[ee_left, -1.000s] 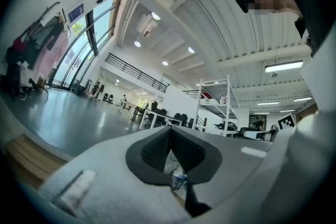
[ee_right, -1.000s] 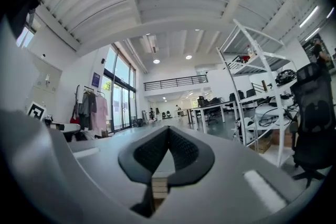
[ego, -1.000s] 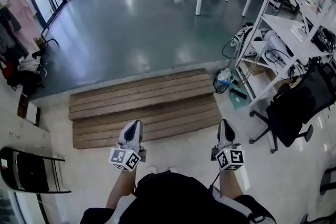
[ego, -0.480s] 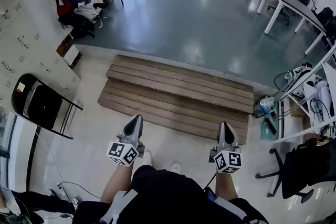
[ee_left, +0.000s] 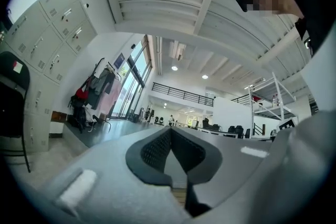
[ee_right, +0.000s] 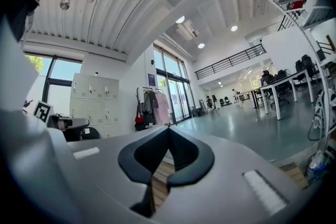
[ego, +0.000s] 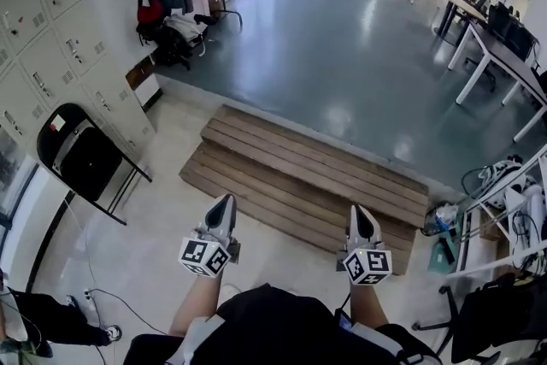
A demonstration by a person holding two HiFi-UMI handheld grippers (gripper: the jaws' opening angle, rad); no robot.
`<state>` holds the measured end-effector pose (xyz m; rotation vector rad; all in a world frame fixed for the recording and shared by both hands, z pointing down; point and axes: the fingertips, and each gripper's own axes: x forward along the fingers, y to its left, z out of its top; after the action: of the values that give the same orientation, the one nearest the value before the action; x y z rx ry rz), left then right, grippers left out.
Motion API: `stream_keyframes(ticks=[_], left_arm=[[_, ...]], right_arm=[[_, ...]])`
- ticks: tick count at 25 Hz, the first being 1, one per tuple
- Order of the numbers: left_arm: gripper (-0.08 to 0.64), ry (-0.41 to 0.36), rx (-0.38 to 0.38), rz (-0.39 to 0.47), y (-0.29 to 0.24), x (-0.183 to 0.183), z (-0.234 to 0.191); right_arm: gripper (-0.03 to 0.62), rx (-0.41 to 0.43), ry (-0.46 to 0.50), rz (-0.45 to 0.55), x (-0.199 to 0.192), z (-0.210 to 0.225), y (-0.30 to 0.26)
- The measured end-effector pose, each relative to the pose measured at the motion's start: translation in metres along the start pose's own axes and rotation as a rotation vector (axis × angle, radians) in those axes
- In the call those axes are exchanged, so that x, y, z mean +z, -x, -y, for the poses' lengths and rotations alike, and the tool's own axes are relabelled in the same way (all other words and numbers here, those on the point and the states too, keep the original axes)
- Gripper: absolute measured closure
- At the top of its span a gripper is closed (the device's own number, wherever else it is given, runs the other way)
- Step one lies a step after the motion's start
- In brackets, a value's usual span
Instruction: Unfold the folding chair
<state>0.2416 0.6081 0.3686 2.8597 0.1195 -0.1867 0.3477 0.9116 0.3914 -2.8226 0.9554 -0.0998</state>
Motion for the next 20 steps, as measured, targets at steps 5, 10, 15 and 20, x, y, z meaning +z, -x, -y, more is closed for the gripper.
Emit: stream_keyframes(ticks=[5,10,15,20], left_arm=[[0.558,-0.024,0.101,0.050,0.020,0.022,-0.051],[0.558,-0.022,0.216,0.119,0.059,0.048,-0.113],[0.558,-0.011,0.318,0.157,0.104,0.059,-0.163],[0.559,-0.051,0.412,0.167,0.153,0.074,-0.204]], right_arm=[[0.588,0.082,0.021,0.020,0.015,-0.035,-0.041],[0.588,0.191,0.046,0.005,0.016,-0.100,-0.084],[0.588,0.294,0.074,-0.012,0.012,-0.165,-0.119],[0.588,0.395,0.071,-0.038,-0.002,-0.229,-0.148]])
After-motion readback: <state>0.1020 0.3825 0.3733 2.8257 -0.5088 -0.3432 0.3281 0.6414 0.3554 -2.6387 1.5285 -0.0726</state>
